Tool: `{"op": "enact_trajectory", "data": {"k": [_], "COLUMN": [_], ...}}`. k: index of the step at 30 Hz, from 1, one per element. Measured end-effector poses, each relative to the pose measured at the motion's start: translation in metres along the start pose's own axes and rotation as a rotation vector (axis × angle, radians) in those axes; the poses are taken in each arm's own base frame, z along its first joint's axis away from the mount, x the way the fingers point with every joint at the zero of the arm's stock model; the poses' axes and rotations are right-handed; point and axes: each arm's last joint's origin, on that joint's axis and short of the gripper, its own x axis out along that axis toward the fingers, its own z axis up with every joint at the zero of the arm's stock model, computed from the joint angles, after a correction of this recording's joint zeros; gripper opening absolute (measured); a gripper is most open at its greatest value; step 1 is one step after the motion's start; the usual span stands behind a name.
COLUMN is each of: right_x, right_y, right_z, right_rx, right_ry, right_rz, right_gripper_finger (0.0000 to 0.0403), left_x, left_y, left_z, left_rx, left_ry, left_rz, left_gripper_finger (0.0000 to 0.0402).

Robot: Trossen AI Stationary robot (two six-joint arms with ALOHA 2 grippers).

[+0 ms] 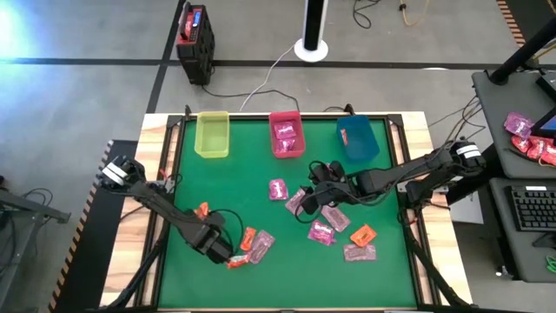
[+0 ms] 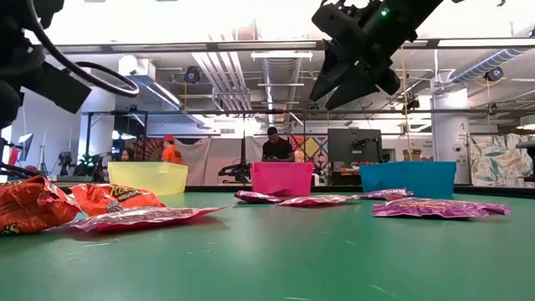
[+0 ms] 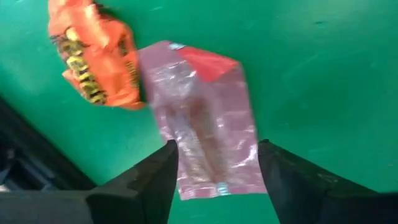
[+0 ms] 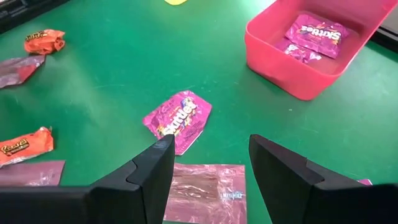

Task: Sort candy by brand, put in halloween buckets
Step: Put the pink candy into the yellow bin

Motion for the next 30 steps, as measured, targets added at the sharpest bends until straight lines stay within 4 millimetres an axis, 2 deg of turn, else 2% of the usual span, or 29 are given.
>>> {"op": "enact_trajectory", "data": {"k": [7, 13, 18, 24, 30], "right_x": [0.001, 0.007, 0.011, 0.015, 0.016], "right_y": [-0.001, 0.001, 0.002, 0.004, 0.004], "right_z": [-0.002, -0.005, -0.008, -0.01, -0.011], "right_rx": [0.0, -0.007, -0.006, -0.006, -0.01], "right_ry": [0.003, 0.015, 0.025, 0.025, 0.027], "right_rz": [-0.003, -0.011, -0.019, -0.019, -0.02], "right_gripper_finger": [0.0201, 0.0201, 0.0201, 0.0201, 0.0201], "left_x": [0.005, 0.022, 0.025, 0.022, 0.017], "left_y": [0.001, 0.003, 0.004, 0.0, -0.004], "left_z": [0.0, 0.0, 0.0, 0.001, 0.001], "left_rx": [0.054, 0.072, 0.095, 0.165, 0.287], "left_ry": [-0.005, -0.012, -0.014, -0.021, -0.042], "left_rz": [-0.003, -0.064, -0.069, -0.086, -0.103], "left_gripper_finger": [0.0214, 0.02, 0.0183, 0.014, 0.0072]}}
